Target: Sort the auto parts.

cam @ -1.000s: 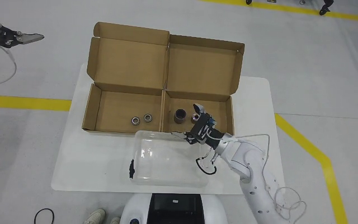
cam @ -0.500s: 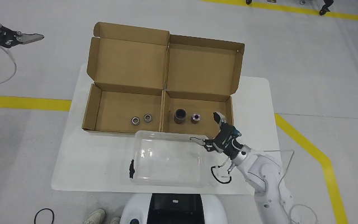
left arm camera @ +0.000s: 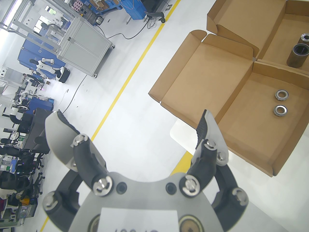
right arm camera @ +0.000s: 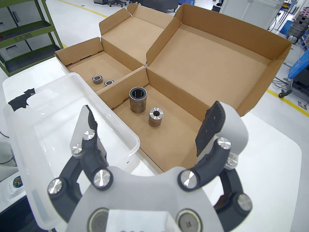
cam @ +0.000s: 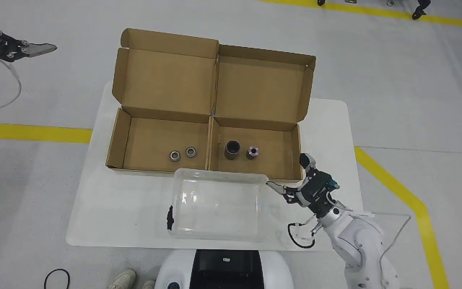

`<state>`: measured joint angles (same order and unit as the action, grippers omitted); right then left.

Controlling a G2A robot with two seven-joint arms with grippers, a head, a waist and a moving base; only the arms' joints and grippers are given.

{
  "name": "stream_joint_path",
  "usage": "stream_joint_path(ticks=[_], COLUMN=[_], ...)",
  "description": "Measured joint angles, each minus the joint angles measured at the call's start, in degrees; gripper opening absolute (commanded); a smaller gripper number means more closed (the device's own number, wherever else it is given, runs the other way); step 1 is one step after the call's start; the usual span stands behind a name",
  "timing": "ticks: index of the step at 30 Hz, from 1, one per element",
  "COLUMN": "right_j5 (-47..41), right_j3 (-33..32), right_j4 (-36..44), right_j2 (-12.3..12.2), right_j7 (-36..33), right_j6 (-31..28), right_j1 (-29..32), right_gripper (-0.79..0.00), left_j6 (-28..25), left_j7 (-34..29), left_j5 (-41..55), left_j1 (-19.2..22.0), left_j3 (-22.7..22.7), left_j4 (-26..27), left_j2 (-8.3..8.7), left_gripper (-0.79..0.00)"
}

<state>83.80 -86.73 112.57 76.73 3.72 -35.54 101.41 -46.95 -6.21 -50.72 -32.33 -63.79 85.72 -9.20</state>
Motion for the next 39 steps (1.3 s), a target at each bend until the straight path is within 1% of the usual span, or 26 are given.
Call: stream_joint_path(ticks=[11, 23, 30, 39], right_j5=[-0.67, -0.37, -0.2, 0.25], right_j3=[-5.46, -8.54, -9.81, -9.83], right_j4=[4.08, 7.15, 9.25, 10.1], right_j2=[-0.95, -1.6, -1.91, -2.13], right_j7=[4.8, 8.39, 9.08, 8.8], right_j6=[3.11, 5.63, 6.7, 6.96], right_j1=[9.11, 15.76, 18.46, 18.84], right_gripper=[0.0, 0.0, 0.0, 0.0], left_j6=[0.0, 0.0, 0.0, 0.0], left_j7=[0.0, 0.0, 0.0, 0.0], left_j5=[0.0, 0.0, 0.0, 0.0], left_j1=[0.0, 0.0, 0.0, 0.0], left_j3=[0.0, 0.0, 0.0, 0.0], left_j4=[0.0, 0.0, 0.0, 0.0], left_j2=[0.0, 0.0, 0.0, 0.0], left_gripper=[0.0, 0.0, 0.0, -0.001])
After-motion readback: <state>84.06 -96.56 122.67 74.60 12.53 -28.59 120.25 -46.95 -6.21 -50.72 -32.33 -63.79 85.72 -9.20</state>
